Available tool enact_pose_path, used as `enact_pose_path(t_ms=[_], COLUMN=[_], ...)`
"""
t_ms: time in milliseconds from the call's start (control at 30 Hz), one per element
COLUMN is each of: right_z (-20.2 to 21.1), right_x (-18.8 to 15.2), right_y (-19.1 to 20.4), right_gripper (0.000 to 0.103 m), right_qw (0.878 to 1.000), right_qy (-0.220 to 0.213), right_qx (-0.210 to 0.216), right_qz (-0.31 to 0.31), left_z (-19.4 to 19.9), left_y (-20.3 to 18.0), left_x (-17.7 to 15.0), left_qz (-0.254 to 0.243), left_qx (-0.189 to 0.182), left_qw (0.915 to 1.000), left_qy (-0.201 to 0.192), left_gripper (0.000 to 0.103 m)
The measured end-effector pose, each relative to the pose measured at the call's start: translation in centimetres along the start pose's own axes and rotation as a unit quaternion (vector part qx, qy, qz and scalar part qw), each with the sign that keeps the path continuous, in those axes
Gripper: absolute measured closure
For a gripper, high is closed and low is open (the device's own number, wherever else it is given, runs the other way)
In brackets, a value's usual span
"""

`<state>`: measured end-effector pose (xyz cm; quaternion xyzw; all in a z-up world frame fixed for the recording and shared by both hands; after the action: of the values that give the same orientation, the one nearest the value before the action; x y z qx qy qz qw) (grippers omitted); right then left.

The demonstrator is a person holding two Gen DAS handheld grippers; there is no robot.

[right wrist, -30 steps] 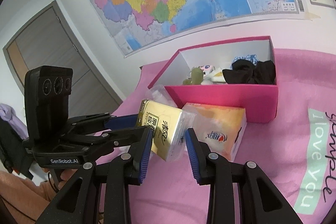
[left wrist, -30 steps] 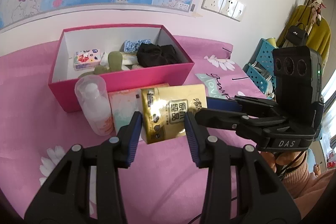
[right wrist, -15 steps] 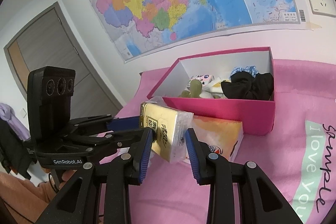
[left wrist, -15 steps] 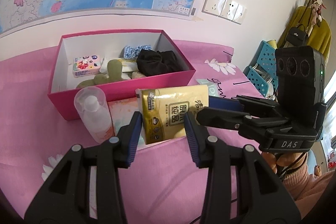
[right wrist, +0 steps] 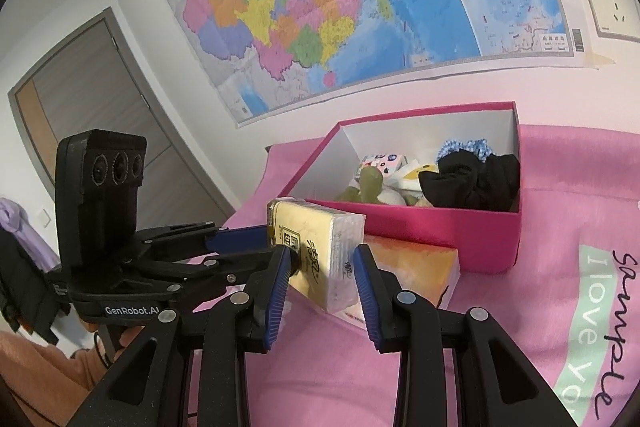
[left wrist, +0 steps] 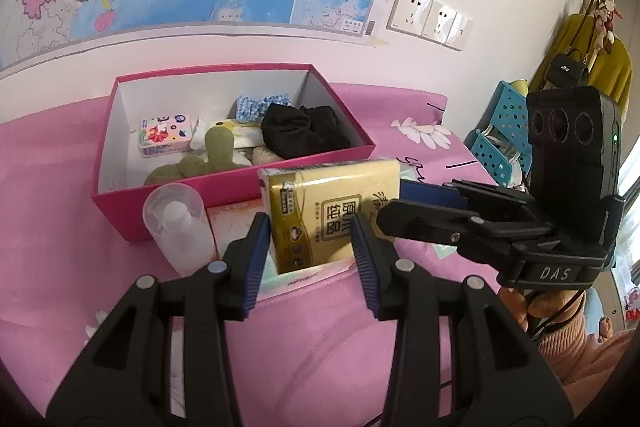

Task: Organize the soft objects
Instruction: 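Lower the gold tissue pack into the pink box beside the scrunchies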

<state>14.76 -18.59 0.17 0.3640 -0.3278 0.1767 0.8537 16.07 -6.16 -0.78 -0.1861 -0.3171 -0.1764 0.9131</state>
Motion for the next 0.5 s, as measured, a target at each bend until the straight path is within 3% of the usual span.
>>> enact_pose_path(t_ms=[500], right_z=[-0.2], right_x=[1.0], right_y=[-0.3], right_gripper=[0.069], right_qw=[1.0], right_qy=[-0.006], right_qx=[0.001], right_qz=[0.001], left_z=[-0.3], left_y=[0.4], left_x=[1.2], left_qz=[-0.002], left_qx=[0.001], left_qw=[1.0], left_qy=[-0.001], left_gripper=[0.06])
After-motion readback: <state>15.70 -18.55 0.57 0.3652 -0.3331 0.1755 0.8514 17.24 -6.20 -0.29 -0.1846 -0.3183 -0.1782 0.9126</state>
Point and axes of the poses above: each gripper's, at about its wrist camera, not at the fingertips, and z roughly against the way its jaws point, y to its left, x to its top, the point moved 6 cm from there along -z, roughly the way its jaws point, and after that the axes turned 5 degrees about y, right-handed, at the moved point
